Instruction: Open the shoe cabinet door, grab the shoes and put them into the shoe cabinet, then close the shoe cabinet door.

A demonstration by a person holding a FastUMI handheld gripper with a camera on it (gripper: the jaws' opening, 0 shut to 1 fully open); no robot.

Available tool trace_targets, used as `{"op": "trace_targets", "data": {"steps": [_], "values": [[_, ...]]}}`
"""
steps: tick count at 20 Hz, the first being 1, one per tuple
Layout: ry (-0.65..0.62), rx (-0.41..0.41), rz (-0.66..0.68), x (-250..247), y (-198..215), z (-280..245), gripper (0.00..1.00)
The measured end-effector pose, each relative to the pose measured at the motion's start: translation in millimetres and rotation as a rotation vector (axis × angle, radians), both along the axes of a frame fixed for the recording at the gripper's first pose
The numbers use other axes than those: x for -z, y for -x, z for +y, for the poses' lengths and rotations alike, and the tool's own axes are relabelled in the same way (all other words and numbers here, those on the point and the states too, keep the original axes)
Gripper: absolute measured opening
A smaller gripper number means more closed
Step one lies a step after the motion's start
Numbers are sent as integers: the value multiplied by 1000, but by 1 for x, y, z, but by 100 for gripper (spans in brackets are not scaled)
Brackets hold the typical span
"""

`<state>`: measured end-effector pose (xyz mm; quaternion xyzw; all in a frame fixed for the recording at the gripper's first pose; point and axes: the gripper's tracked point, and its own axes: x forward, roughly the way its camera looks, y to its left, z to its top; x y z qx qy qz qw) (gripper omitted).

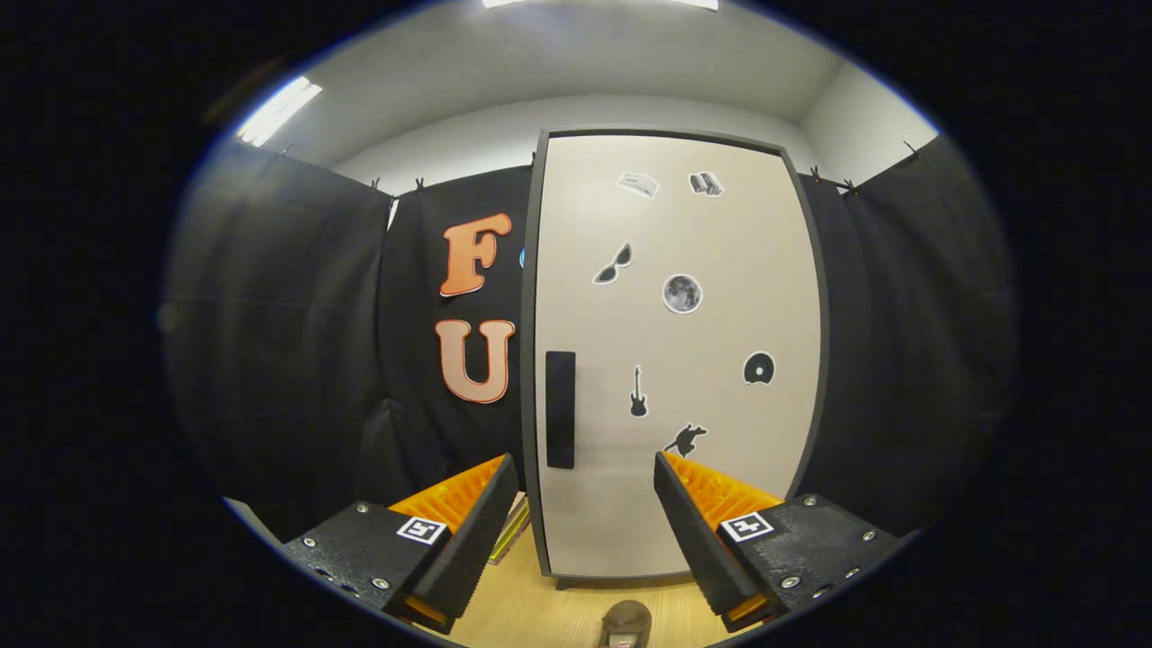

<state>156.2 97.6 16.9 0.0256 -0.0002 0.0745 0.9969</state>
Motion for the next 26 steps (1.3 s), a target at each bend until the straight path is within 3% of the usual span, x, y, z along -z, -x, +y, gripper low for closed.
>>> {"op": "trace_targets", "data": {"steps": [11, 16, 18, 21, 23, 26], "values": [[-16, -23, 9, 6, -103, 44, 95], [-8, 18, 23, 14, -132, 43, 92], [-7, 40, 40, 19, -139, 41, 86], [-5, 43, 38, 20, -141, 43, 52], [0, 56, 49, 20, -140, 44, 37], [-7, 52, 66, 21, -136, 45, 33]]}}
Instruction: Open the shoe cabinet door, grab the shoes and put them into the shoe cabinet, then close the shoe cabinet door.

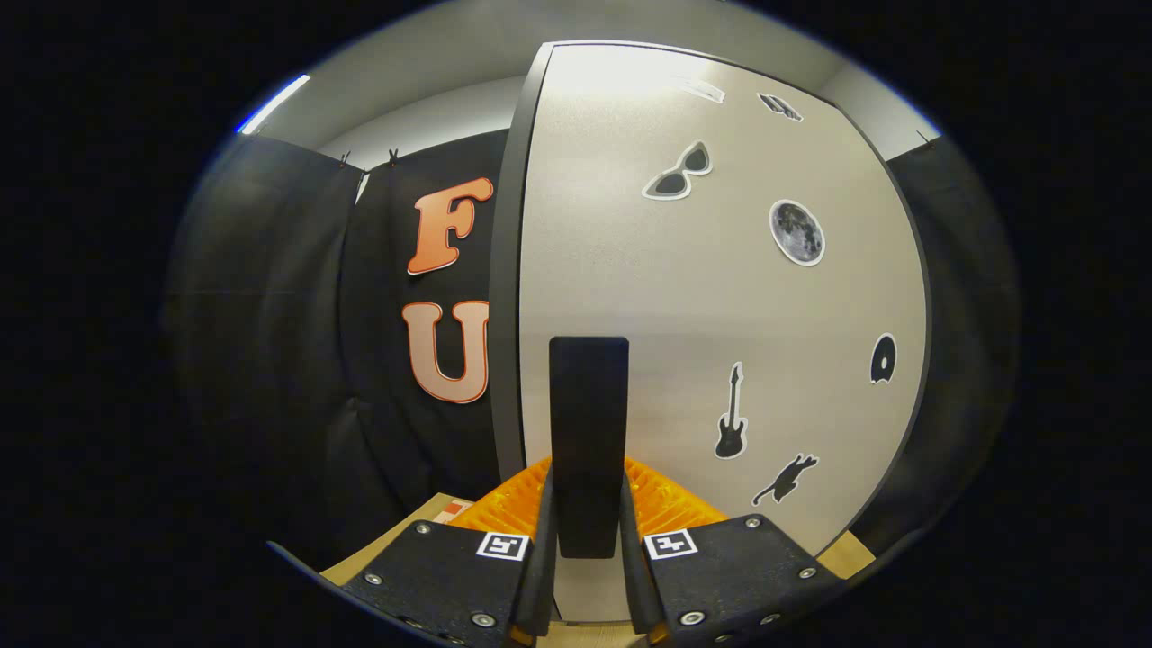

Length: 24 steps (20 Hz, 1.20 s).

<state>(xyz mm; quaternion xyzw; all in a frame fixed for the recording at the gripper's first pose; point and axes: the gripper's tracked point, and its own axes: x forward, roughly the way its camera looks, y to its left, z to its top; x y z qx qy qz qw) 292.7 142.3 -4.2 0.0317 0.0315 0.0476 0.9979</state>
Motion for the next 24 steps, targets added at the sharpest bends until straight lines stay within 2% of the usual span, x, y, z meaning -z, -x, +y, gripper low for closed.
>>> {"op": "trace_targets", "data": {"steps": [5, 12, 13, 24], "values": [[-14, -1, 23, 1, 11, -4, 26], [-27, 53, 50, -4, 51, -23, 24], [-23, 58, 49, -4, 54, -27, 21], [-35, 128, 78, -1, 101, -68, 21]]}}
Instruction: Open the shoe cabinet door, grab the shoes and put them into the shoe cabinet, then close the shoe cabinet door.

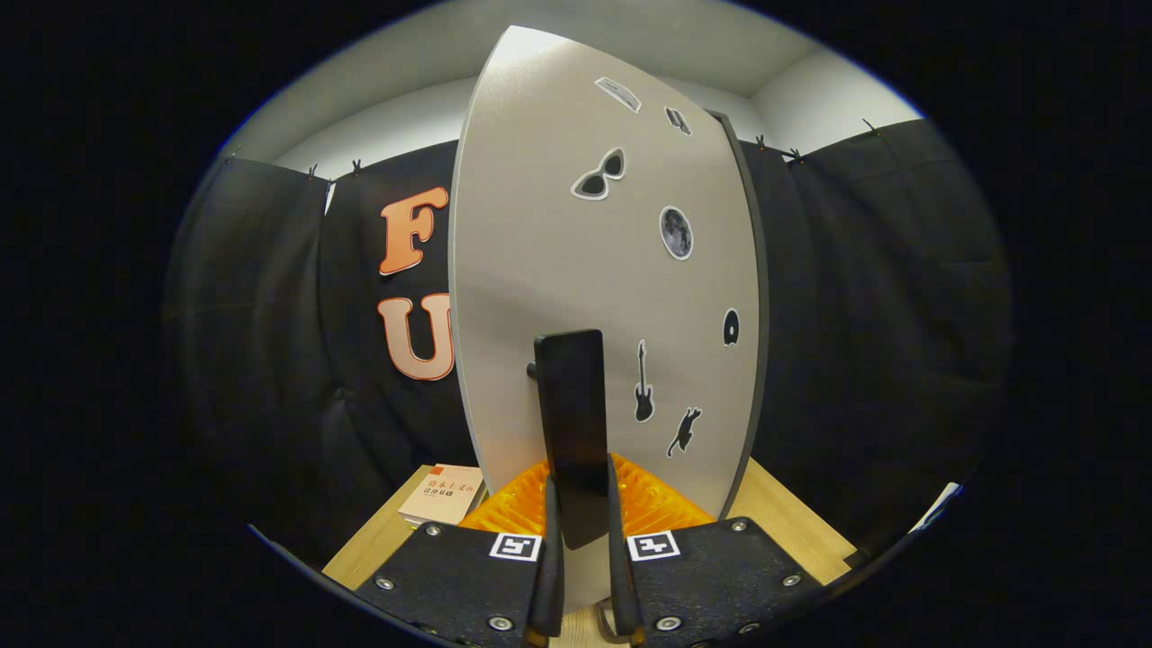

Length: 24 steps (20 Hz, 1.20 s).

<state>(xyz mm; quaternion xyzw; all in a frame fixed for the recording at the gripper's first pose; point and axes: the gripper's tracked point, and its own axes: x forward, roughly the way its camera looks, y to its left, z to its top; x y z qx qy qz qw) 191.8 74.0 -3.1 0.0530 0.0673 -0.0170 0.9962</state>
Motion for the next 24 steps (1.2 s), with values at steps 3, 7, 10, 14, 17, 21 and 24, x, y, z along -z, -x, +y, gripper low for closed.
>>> {"op": "trace_targets", "data": {"steps": [3, 7, 10, 14, 17, 21, 24], "values": [[9, 23, 4, 2, 9, -14, 21], [-7, 72, 31, 4, 27, -39, 20], [4, 114, 28, 4, 38, -59, 17], [61, 129, 19, 4, 47, -89, 16], [52, 158, 17, 7, 56, -115, 16], [87, 185, 26, 12, 71, -146, 16], [86, 204, 20, 10, 78, -161, 16]]}}
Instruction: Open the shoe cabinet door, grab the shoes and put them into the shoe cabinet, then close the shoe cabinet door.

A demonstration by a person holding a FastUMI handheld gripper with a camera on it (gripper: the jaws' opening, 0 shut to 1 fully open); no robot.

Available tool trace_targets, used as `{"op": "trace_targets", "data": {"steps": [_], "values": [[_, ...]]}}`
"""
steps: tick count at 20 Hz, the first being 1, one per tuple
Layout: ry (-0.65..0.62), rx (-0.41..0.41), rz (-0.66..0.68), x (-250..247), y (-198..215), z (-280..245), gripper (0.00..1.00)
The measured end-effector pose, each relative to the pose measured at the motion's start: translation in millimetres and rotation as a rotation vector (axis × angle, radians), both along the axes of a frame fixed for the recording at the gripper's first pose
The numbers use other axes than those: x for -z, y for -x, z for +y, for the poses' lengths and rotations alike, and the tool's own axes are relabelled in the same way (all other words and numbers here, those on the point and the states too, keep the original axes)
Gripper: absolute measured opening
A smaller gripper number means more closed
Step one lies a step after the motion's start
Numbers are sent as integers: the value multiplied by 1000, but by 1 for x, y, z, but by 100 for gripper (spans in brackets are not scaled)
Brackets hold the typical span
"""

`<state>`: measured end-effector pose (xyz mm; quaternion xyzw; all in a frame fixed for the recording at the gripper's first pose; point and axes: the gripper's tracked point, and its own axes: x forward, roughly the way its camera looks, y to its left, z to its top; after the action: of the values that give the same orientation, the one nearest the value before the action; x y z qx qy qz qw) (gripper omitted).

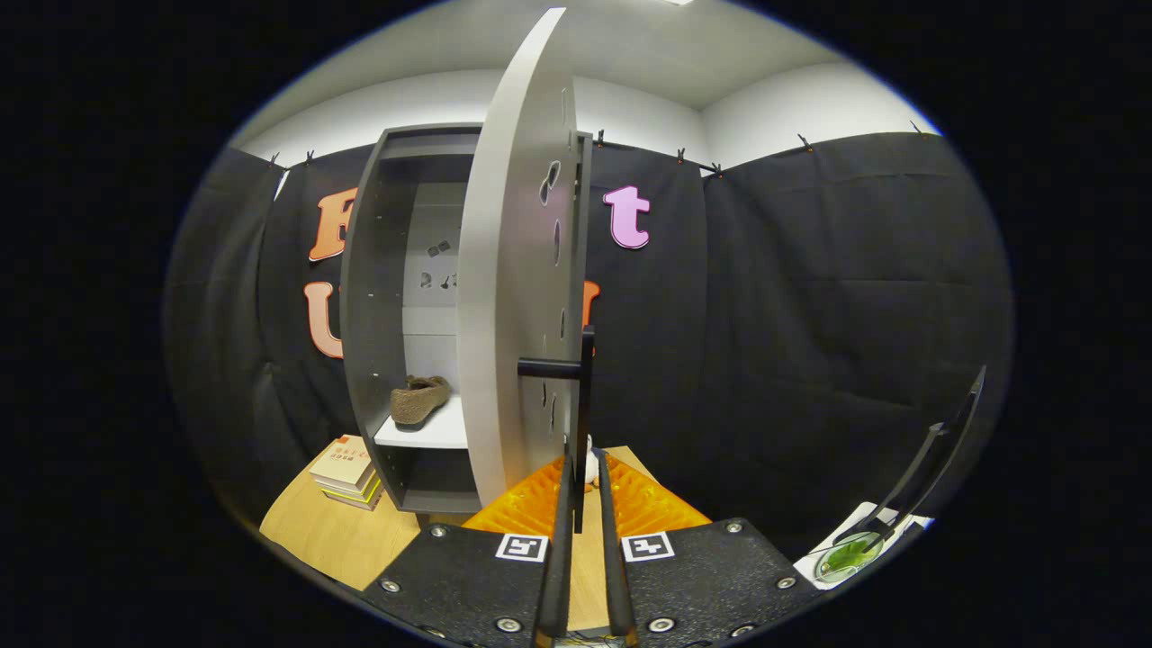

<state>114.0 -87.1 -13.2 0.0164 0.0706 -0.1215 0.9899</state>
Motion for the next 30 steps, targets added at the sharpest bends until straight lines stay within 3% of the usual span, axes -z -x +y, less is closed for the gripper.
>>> {"op": "trace_targets", "data": {"steps": [4, 16, 23, 30], "values": [[64, 14, 4, 1, 6, -15, 16], [94, 75, 17, 4, 24, -37, 11], [68, 44, 25, 6, 25, -28, 11], [43, -33, 67, 30, 14, 21, 11]]}}
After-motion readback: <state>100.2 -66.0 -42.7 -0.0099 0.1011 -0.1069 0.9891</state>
